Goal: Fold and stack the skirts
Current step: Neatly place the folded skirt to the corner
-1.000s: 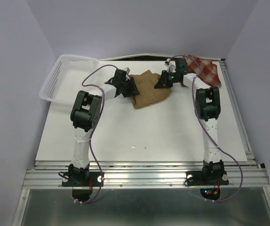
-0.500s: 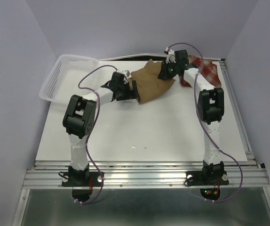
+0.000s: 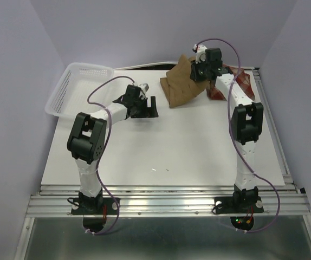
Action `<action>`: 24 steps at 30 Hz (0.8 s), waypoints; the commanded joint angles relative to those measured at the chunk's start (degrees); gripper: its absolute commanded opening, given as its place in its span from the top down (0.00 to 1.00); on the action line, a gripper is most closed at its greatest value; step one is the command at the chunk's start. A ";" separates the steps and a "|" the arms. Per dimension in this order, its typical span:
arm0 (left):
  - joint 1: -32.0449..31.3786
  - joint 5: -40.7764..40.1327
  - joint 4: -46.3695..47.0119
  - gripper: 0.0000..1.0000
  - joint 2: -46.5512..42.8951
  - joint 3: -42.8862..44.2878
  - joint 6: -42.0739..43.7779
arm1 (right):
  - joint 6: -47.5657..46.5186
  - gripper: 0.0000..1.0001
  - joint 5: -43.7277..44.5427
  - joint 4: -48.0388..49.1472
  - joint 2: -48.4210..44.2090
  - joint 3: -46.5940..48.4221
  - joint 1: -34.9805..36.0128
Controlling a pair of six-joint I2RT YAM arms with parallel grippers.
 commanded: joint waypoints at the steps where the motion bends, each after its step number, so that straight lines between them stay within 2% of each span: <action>1: -0.13 1.43 -0.60 0.02 -4.21 -1.61 1.59 | -3.74 0.99 2.56 5.05 -3.03 6.41 -1.31; 24: -0.13 2.40 0.19 0.02 -4.65 -2.32 1.33 | -14.73 0.99 1.42 4.96 -3.56 13.35 -7.29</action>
